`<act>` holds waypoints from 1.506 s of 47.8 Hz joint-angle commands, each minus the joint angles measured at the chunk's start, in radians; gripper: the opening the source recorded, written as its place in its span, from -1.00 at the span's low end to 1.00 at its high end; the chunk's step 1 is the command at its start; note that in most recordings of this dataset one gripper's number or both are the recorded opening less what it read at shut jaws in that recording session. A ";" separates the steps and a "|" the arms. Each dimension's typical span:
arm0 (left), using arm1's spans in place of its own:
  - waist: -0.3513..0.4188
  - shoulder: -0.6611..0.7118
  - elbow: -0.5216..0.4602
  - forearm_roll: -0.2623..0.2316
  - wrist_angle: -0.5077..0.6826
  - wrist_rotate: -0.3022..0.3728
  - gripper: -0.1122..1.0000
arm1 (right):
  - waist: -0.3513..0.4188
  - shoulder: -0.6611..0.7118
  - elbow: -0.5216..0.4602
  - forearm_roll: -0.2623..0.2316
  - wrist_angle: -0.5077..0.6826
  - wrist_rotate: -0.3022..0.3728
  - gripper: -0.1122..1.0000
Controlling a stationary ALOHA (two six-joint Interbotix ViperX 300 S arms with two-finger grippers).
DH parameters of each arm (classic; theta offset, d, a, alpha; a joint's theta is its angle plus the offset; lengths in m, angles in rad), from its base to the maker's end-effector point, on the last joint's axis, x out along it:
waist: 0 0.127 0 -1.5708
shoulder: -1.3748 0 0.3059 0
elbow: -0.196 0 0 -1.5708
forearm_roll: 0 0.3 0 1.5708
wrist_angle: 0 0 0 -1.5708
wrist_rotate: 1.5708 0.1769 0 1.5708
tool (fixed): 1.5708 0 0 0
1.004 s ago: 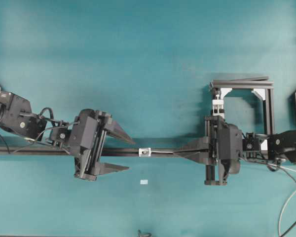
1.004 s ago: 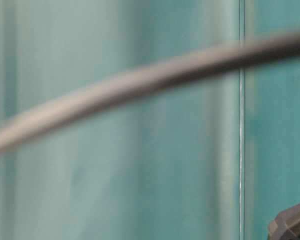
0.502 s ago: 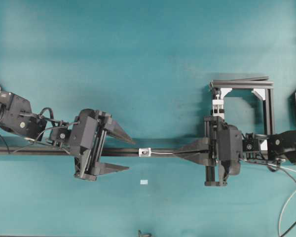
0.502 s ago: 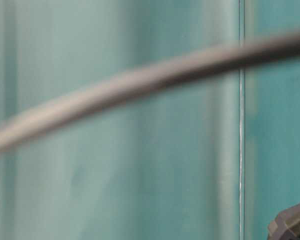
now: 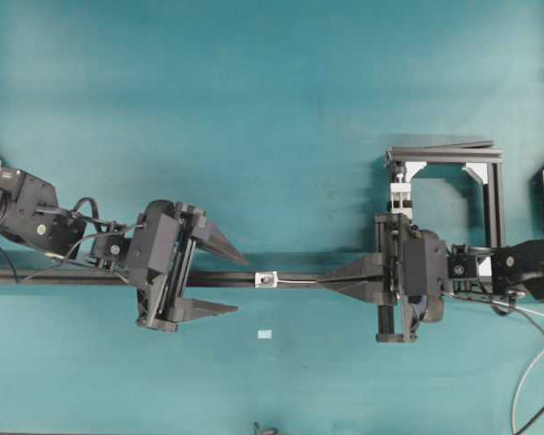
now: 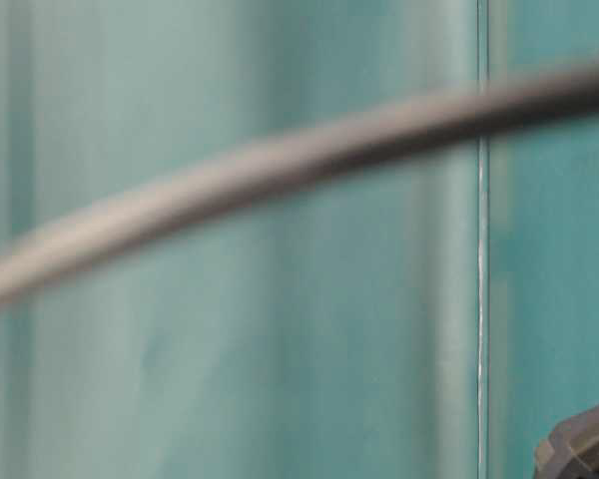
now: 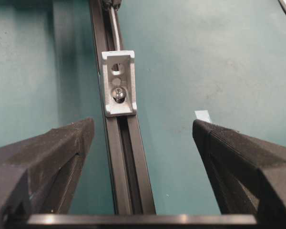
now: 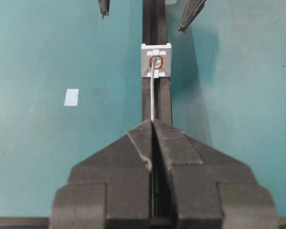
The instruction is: Insert the wire through the hole in the metal fitting marked with a red label.
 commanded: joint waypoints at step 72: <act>0.017 -0.011 -0.041 -0.002 0.011 -0.003 0.29 | -0.071 0.081 -0.147 -0.037 -0.028 -0.077 -0.81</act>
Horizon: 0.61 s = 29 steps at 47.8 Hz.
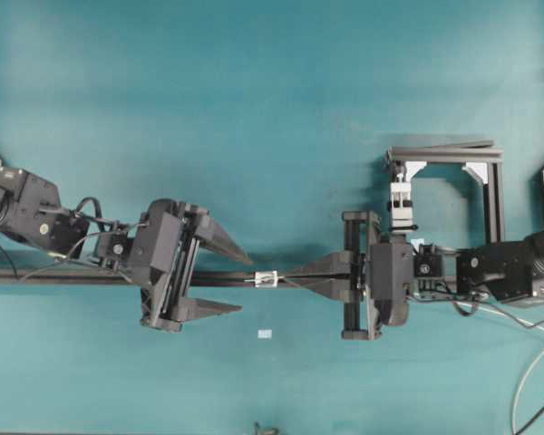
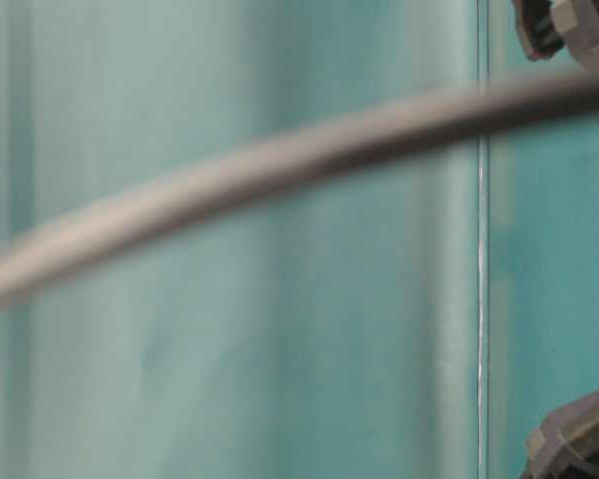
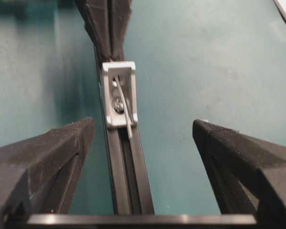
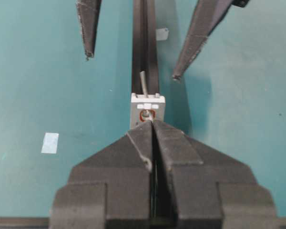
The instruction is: Insert the wire through the hole in the metal fitting marked with a red label.
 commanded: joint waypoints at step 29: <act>0.034 -0.017 -0.074 -0.009 0.144 -0.087 -0.36 | -0.008 -0.006 -0.034 -0.011 0.003 0.002 -0.81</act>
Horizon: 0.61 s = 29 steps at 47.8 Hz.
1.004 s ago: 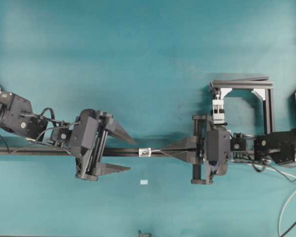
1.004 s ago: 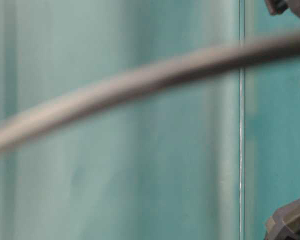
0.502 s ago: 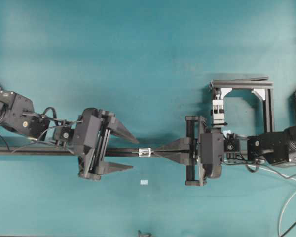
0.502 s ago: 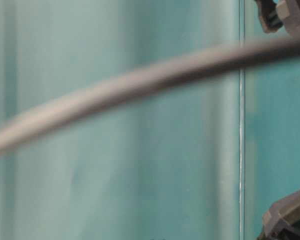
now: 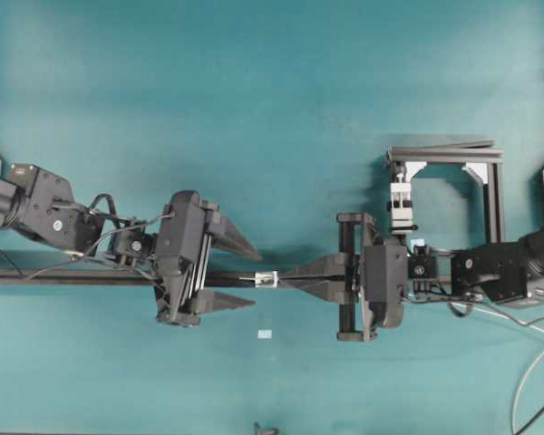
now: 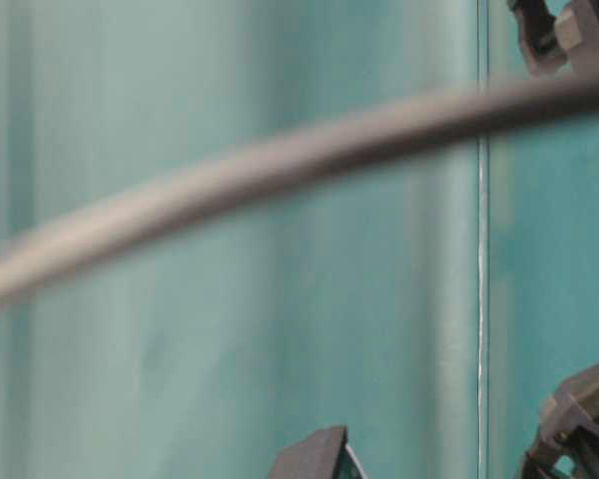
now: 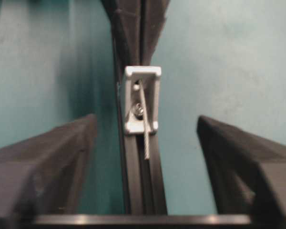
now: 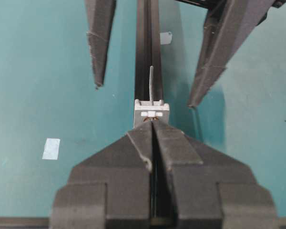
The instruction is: Insert the wire through the hole in the metal fitting marked with a red label.
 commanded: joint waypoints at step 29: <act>-0.002 -0.043 -0.012 0.005 0.015 -0.014 -0.98 | -0.005 -0.015 -0.021 -0.003 0.057 0.014 -0.81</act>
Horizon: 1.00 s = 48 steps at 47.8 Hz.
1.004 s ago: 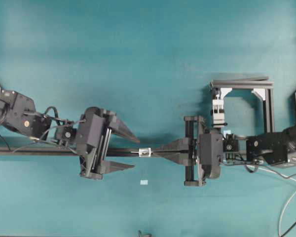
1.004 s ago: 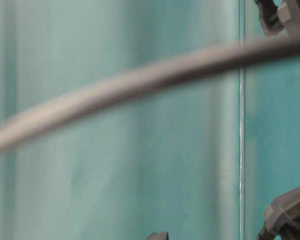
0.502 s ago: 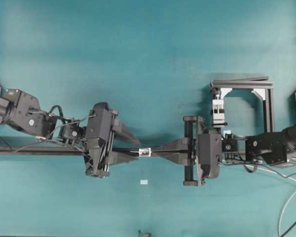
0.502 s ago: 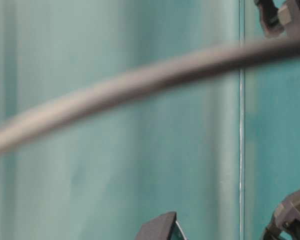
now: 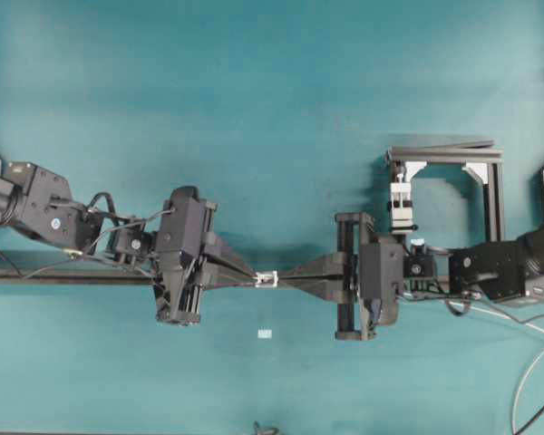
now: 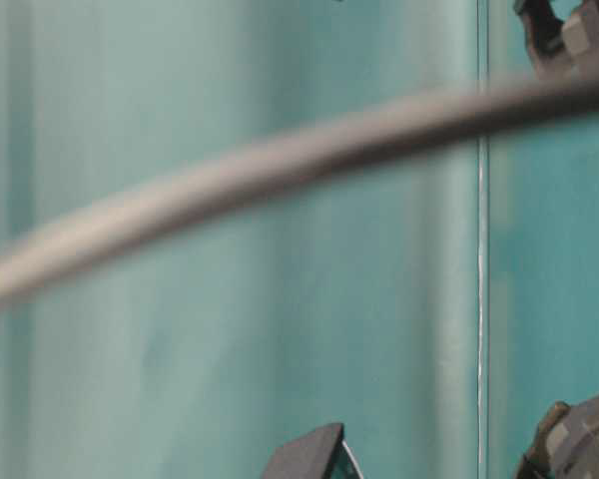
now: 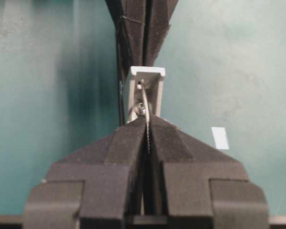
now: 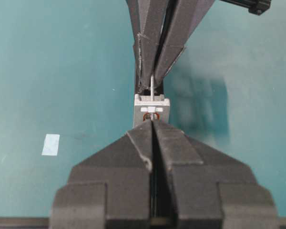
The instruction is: Insert the wire through the hole in the metal fitting marked with a red label.
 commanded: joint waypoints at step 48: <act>-0.008 -0.216 0.126 0.003 0.178 -0.003 -0.98 | 0.003 -0.086 0.025 -0.003 0.086 0.006 0.92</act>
